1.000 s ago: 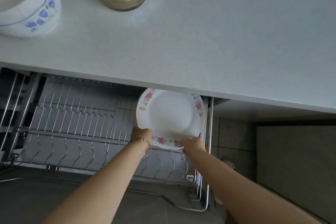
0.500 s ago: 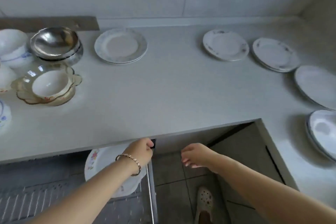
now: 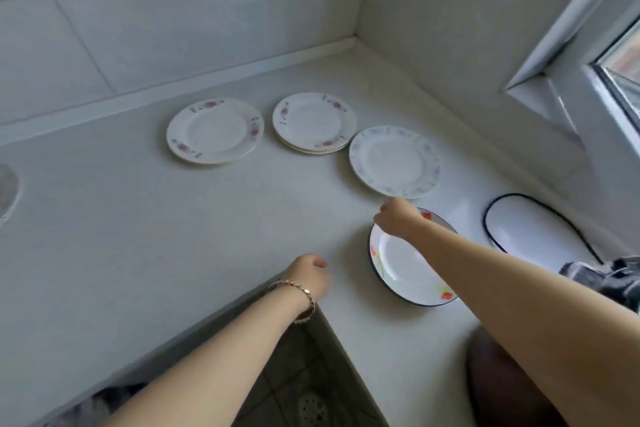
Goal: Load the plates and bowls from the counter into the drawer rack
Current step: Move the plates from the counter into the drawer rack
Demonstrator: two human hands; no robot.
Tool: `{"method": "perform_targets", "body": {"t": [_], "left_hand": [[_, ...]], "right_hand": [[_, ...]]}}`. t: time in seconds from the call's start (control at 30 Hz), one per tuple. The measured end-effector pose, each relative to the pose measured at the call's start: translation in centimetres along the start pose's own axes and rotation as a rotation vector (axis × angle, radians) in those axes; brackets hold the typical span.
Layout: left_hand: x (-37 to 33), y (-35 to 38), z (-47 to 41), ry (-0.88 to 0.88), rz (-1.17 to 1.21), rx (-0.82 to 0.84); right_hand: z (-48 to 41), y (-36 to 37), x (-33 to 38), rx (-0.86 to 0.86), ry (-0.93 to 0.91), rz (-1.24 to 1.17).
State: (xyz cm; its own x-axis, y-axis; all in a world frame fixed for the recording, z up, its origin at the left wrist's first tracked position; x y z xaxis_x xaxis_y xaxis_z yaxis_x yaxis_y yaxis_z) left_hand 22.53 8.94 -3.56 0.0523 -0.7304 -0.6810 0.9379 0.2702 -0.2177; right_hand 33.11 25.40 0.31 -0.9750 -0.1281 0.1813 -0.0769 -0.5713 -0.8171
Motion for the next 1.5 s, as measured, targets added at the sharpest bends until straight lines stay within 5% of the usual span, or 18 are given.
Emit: {"method": "perform_targets", "body": {"t": [0.23, 0.5, 0.63, 0.83, 1.2, 1.5], "left_hand": [[-0.9, 10.3, -4.4, -0.246, 0.252, 0.127], [-0.8, 10.8, -5.2, -0.179, 0.303, -0.005], [-0.4, 6.2, -3.6, -0.109, 0.257, -0.052], [3.0, -3.4, 1.3, -0.067, 0.441, -0.130], [22.2, -19.8, 16.9, -0.059, 0.828, -0.413], [42.4, -29.8, 26.4, -0.332, 0.756, -0.524]], "right_hand": [[-5.0, -0.1, -9.7, -0.049, 0.392, 0.033], [-7.2, -0.7, -10.9, 0.072, 0.214, 0.027], [-6.1, -1.6, -8.2, 0.229, 0.081, -0.047], [-1.7, 0.3, -0.4, 0.249, -0.226, -0.151], [15.3, 14.6, 19.4, 0.567, -0.523, -0.091], [29.5, 34.9, 27.1, 0.727, -0.508, -0.043]]}}
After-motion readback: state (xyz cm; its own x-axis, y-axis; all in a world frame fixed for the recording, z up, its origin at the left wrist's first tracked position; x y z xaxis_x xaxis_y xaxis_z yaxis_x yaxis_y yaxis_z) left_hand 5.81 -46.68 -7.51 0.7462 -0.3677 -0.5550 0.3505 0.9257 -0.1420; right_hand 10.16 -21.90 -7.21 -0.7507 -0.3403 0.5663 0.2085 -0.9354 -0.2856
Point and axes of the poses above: each hand's wrist, its own z-axis away from the middle knuckle, its own y-axis out of the palm, x = y × z, the point moved 4 cm from there along -z, towards the middle knuckle, and after that the axes turned 7 degrees about z, right-handed, at the moved point
